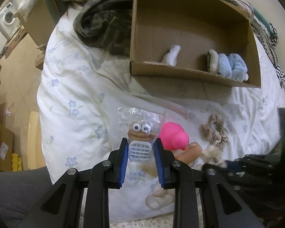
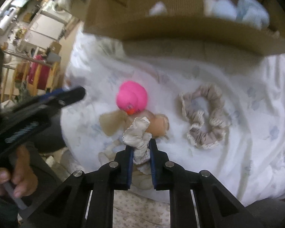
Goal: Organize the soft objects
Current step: 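Grasp the white lace scrunchie with the right gripper while the left holds the toy, then lower the toy and scrunchie into the box and open both grippers, then withdraw both grippers from the box toward the remaining items, then grasp the pink duck with the left gripper while the right grasps the beige scrunchie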
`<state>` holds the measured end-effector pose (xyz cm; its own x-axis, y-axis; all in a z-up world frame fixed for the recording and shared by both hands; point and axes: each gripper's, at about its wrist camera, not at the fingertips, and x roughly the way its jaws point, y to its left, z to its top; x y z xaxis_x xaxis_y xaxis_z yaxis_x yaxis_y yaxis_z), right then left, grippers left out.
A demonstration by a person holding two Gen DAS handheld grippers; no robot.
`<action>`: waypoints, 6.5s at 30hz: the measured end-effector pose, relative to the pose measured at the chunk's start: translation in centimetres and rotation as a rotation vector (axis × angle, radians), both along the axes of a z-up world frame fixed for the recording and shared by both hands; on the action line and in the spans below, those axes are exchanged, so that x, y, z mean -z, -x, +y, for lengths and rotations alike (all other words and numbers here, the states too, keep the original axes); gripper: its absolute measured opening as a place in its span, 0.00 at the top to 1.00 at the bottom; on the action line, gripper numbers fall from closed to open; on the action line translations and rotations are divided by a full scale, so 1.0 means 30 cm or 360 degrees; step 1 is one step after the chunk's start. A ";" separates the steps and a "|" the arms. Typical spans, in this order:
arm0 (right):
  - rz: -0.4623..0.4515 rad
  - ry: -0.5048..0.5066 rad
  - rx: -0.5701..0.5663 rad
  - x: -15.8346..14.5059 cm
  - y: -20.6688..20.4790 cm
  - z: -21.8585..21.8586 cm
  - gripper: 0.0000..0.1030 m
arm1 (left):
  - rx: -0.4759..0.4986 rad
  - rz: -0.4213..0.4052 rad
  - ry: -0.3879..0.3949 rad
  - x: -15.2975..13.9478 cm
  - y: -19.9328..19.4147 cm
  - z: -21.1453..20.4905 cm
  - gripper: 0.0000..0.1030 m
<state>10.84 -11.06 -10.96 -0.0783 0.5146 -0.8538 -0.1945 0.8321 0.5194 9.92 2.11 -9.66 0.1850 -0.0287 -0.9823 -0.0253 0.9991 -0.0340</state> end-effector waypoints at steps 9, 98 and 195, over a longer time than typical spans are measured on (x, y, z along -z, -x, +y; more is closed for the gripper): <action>-0.0213 -0.0075 0.0277 -0.119 -0.036 -0.138 0.83 | 0.0004 -0.0104 -0.0014 -0.043 0.003 -0.006 0.77; -0.0444 -0.0084 0.0729 -0.129 -0.369 -0.332 0.27 | 0.0125 -0.0458 -0.0035 -0.081 -0.363 -0.163 0.43; -0.0002 0.0225 0.0422 0.061 -0.107 -0.225 0.14 | 0.0167 0.0253 0.0033 0.242 -0.098 -0.173 0.61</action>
